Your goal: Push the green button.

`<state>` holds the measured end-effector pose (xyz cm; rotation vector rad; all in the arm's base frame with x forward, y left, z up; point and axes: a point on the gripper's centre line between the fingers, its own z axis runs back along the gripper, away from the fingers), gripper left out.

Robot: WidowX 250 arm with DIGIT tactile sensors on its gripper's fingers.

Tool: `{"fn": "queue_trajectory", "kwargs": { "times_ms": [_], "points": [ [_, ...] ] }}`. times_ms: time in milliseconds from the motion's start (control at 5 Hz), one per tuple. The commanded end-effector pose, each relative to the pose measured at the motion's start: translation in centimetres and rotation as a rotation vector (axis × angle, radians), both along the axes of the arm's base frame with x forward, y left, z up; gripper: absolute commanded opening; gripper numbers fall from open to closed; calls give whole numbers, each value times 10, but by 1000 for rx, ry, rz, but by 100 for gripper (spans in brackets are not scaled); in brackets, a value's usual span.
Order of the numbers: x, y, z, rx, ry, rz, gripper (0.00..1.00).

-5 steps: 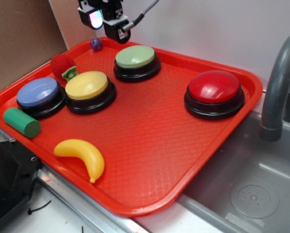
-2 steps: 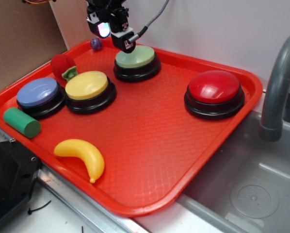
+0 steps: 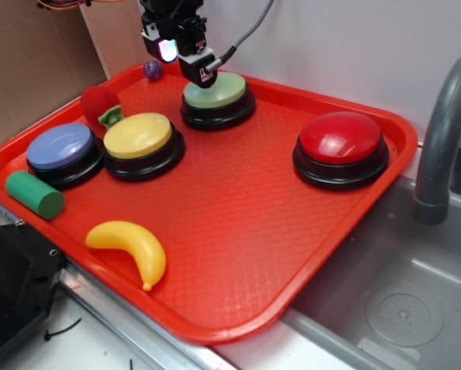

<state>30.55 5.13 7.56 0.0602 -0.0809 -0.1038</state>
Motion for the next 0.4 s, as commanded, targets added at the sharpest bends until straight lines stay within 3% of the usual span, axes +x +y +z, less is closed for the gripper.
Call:
{"fn": "queue_trajectory", "kwargs": {
  "times_ms": [0, 200],
  "points": [
    [10, -5, 4, 6, -33, -4, 100],
    [6, -11, -11, 1, 4, -24, 100]
  ]
}}
